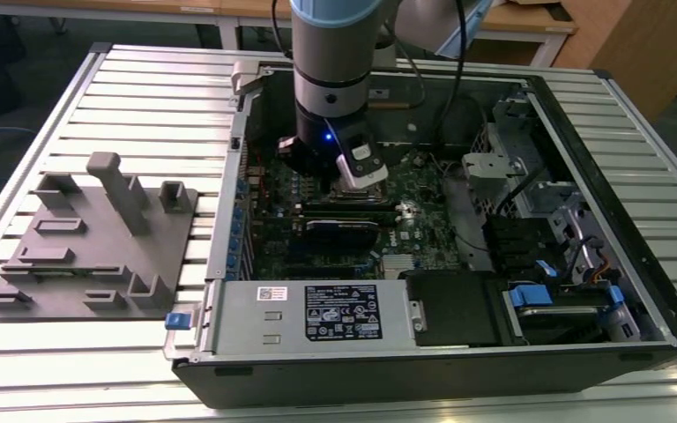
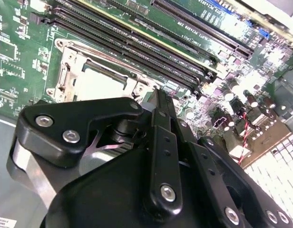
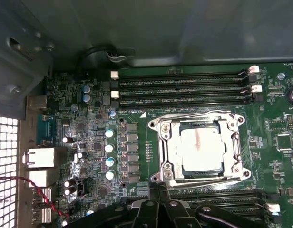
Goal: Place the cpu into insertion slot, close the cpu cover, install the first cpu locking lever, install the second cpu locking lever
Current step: 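Install the second cpu locking lever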
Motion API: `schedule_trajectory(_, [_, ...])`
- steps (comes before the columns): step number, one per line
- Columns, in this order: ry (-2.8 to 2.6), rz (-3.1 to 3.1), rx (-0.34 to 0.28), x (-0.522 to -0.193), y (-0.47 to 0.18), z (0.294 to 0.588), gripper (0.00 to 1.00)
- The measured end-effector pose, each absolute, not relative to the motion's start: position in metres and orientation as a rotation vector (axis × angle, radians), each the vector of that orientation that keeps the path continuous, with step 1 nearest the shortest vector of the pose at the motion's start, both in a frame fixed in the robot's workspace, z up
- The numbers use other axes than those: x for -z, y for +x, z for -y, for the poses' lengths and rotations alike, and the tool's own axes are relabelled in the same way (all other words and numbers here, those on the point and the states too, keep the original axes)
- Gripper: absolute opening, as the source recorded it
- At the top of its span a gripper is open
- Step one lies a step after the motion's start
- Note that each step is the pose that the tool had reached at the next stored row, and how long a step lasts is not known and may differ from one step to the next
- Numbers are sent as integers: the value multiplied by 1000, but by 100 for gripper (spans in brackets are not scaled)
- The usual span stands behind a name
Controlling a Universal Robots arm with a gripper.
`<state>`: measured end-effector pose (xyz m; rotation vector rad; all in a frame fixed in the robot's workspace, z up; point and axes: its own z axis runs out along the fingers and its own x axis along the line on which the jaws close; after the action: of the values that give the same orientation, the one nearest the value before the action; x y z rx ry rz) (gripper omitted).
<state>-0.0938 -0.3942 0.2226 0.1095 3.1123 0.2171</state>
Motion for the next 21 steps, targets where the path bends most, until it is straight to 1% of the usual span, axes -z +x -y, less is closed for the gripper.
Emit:
schedule_trajectory(6, [110,-3113,-216,-223,-93,394,10])
schedule_trajectory(16, [111,-3112,-216,-223,-65,394,10])
schedule_trajectory(21, [112,-3113,-205,-222,-62,388,10])
